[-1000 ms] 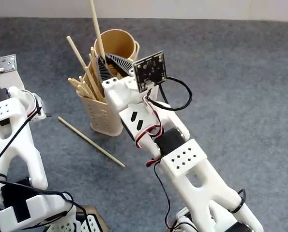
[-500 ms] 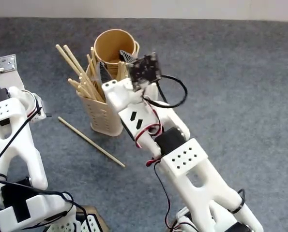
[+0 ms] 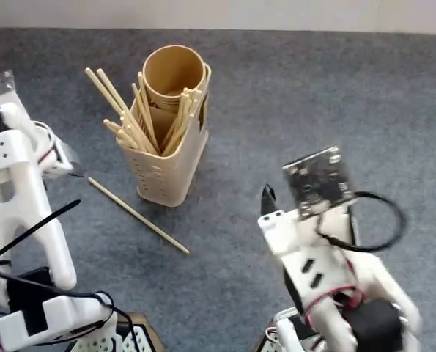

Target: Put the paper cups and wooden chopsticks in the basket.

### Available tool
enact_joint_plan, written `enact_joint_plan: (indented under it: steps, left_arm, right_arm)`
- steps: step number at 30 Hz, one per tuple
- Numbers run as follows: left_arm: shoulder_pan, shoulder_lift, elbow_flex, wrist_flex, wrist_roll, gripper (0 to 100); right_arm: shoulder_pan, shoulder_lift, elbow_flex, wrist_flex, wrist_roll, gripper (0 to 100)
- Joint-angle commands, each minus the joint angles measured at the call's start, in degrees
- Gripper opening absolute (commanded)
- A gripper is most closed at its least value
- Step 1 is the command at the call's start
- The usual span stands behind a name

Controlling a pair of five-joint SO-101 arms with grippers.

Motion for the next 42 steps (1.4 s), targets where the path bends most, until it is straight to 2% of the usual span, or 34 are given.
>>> enact_joint_plan:
  steps: [1,3,6,13,20,24,26,29,32,36,42]
  left_arm:
    - [4.1,0.2,6.0,-4.1,2.2,26]
    - [5.9,2.1,9.8,-7.8,2.3,26]
    - [8.5,7.0,11.8,-11.9,2.3,26]
    - [12.4,16.7,10.7,-20.4,2.4,26]
    - [13.1,26.3,7.1,-20.5,4.7,25]
    - [12.9,33.2,5.1,-20.6,5.7,25]
    - [12.9,35.6,3.6,-20.2,5.5,19]
    - [12.9,36.5,1.3,-20.5,2.9,1]
    - [12.7,36.4,1.1,-20.1,0.3,1]
    - [9.0,36.4,-1.3,-18.8,0.3,0]
    - [0.2,32.4,-12.3,-10.2,0.3,0]
  right_arm:
    - [1.8,-6.7,27.4,-13.0,3.9,17.7]
    - [1.9,-9.6,39.6,-19.9,4.0,17.7]
    - [1.6,-13.8,48.4,-25.5,3.8,17.7]
    - [1.6,-24.3,57.2,-26.2,3.7,17.7]
    - [1.6,-34.9,62.9,-24.9,3.8,17.7]
    - [1.6,-35.8,62.5,-22.8,3.8,17.7]
    - [1.6,-35.6,62.5,-22.8,3.8,17.7]
    - [1.6,-35.6,62.5,-22.8,3.8,17.7]
    - [1.6,-35.6,62.6,-22.8,3.8,17.7]
    - [1.6,-35.6,62.7,-22.8,3.8,17.7]
    - [1.6,-35.6,62.9,-22.8,3.8,17.7]
